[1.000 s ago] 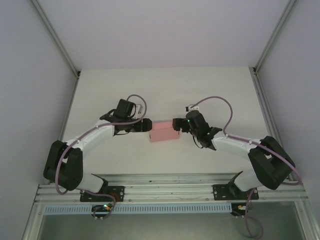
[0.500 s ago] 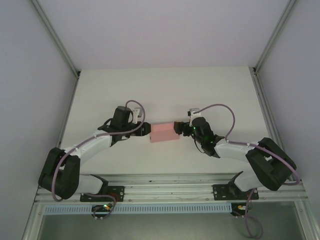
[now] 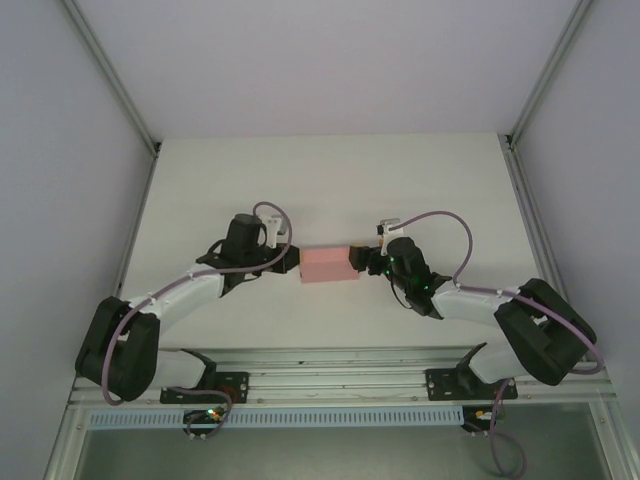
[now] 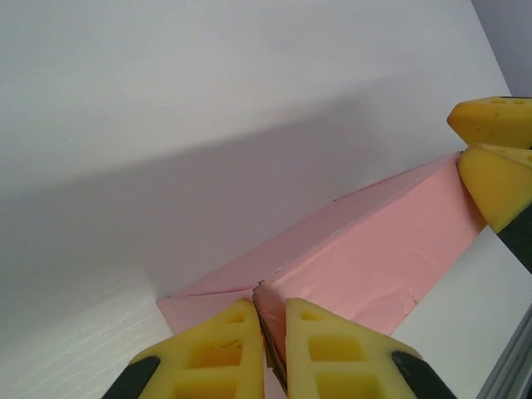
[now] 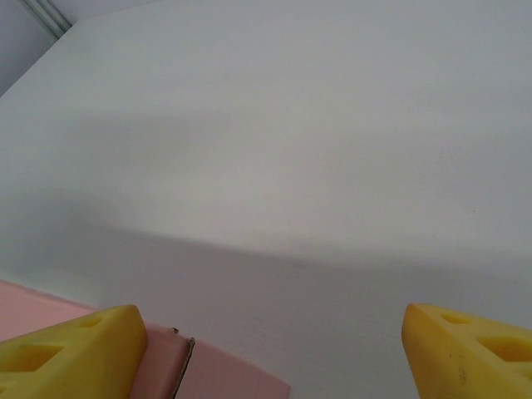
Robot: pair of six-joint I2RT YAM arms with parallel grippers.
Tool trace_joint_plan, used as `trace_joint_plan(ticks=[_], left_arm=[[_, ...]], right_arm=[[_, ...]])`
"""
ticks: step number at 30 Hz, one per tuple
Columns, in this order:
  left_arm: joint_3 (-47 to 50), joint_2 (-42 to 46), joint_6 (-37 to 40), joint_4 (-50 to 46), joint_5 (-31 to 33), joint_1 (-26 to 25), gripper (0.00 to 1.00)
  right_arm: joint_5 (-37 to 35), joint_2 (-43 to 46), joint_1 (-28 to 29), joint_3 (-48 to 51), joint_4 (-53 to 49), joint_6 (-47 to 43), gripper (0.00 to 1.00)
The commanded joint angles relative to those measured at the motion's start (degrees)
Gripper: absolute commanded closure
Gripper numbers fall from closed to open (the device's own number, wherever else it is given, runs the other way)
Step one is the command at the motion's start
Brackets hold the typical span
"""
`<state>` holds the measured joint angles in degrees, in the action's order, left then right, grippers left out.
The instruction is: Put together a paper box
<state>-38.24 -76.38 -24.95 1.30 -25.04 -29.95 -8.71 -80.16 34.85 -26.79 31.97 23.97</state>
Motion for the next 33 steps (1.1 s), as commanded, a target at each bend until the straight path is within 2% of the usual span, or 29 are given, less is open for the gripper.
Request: trace_joint_plan(ticks=[1,3,4,5,7,8,10,11,14,16,20,22,26,29,33], left_arm=[[1.1,-2.7,2.5,-11.6,2.5,-2.0,0.87],[-0.4,-1.9,2.7,-12.6,2.9,-2.2,0.8],[-1.3,-1.6,2.8,-13.1,3.2,-2.2,0.67],[-2.5,-1.2,2.8,-14.1,4.4,-2.2,0.59],[-5.9,-1.3,3.6,-16.9,5.5,-2.1,0.56],[-7.8,-1.3,4.3,-18.2,5.3,-2.1,0.45],[-11.0,-1.0,5.1,-19.9,4.9,-2.1,0.35],[-12.6,-0.7,5.5,-20.4,4.8,-2.1,0.22],[-17.5,-0.1,4.9,-24.0,9.0,-1.6,0.0],[-20.7,-0.1,4.9,-27.0,11.8,-0.4,0.0],[-23.9,-0.1,6.5,-30.5,19.3,2.6,0.0],[-25.1,-0.5,6.7,-32.1,22.9,4.2,0.0],[-26.8,-1.3,7.3,-34.4,23.2,7.2,0.0],[-25.9,-0.6,7.5,-33.8,24.3,8.0,0.0],[-24.2,0.7,7.6,-33.7,24.6,8.7,0.0]], right_arm=[[3.7,-0.4,0.6,-0.4,-12.0,-2.7,0.18],[3.8,-0.2,0.6,-2.6,-14.8,-2.8,0.17],[3.8,1.7,0.6,-3.8,-16.3,-2.9,0.17],[3.8,2.2,0.6,-5.3,-18.7,-3.1,0.17],[3.7,2.7,0.6,-8.2,-22.4,-3.3,0.16],[3.6,2.9,0.6,-9.9,-24.5,-3.3,0.14],[4.0,3.2,0.6,-12.5,-27.1,-4.2,0.12],[4.4,3.5,0.6,-14.0,-28.1,-5.1,0.1],[5.1,4.5,0.5,-17.5,-29.9,-8.4,0.06],[8.0,5.2,0.5,-19.2,-30.4,-13.0,0.0],[19.8,5.1,0.5,-22.3,-34.4,-29.0,0.0],[26.2,4.3,0.5,-24.5,-39.0,-39.6,0.0],[35.9,1.2,0.8,-32.2,-53.2,-58.3,0.0],[36.9,-3.5,0.8,-39.3,-65.2,-70.1,0.0],[30.6,-10.5,1.2,-46.9,-73.6,-76.1,0.0]])
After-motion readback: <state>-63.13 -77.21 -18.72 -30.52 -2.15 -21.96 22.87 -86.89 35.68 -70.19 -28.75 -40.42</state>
